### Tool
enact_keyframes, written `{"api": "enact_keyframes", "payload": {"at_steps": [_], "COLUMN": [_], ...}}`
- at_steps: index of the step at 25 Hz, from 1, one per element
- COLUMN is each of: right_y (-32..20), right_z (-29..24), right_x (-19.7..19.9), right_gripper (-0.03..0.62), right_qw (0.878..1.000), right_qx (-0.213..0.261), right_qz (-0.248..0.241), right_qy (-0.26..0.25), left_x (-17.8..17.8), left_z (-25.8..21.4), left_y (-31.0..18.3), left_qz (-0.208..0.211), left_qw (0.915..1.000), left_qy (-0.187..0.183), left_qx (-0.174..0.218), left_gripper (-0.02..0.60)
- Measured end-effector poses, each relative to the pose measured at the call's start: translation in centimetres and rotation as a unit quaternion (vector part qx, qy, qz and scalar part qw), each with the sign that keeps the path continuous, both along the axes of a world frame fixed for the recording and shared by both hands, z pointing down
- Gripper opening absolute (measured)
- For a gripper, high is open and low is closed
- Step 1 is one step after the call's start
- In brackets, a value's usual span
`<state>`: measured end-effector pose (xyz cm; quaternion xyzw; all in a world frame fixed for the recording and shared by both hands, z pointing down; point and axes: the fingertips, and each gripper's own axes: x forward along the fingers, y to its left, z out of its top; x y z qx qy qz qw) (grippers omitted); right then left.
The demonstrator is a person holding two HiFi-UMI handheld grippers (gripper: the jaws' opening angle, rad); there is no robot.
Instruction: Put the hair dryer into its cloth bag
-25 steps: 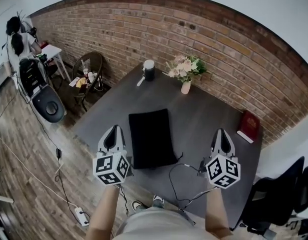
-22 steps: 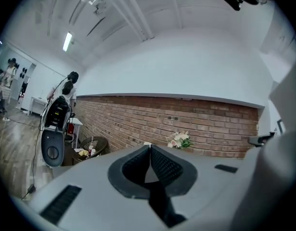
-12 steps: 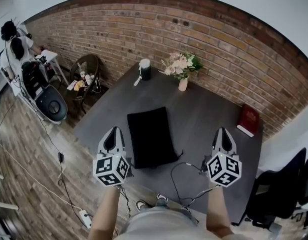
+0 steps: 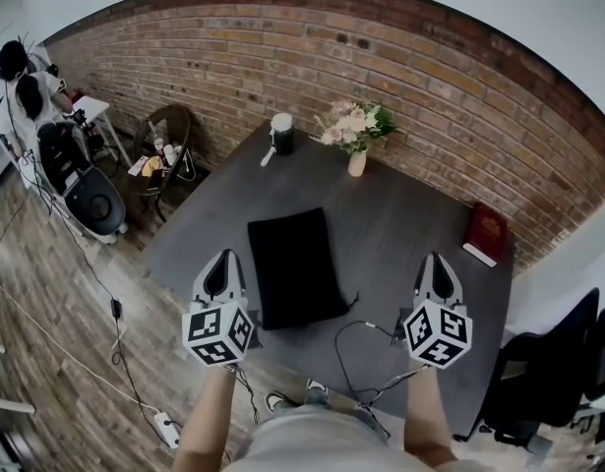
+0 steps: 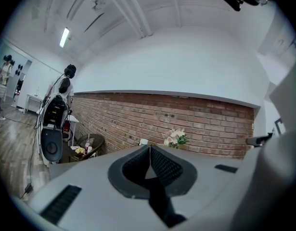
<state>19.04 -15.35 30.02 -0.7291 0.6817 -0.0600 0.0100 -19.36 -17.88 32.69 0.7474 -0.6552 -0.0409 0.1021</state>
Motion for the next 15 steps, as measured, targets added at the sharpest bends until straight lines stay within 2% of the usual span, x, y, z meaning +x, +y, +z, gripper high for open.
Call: {"api": "enact_keyframes", "payload": {"at_steps": [15], "right_y": [0.83], "right_z": [0.35], "right_x": [0.03], "right_gripper": [0.000], "right_qw": [1.000], "right_qx": [-0.008], "right_qz": [0.006], "right_qy": [0.008], "left_x": [0.50], "left_z": [0.77], "left_y": [0.47], "left_qz": [0.023], "left_qw": [0.9997], "left_qy": [-0.008], "left_qx": [-0.010], "left_gripper": [0.011]}}
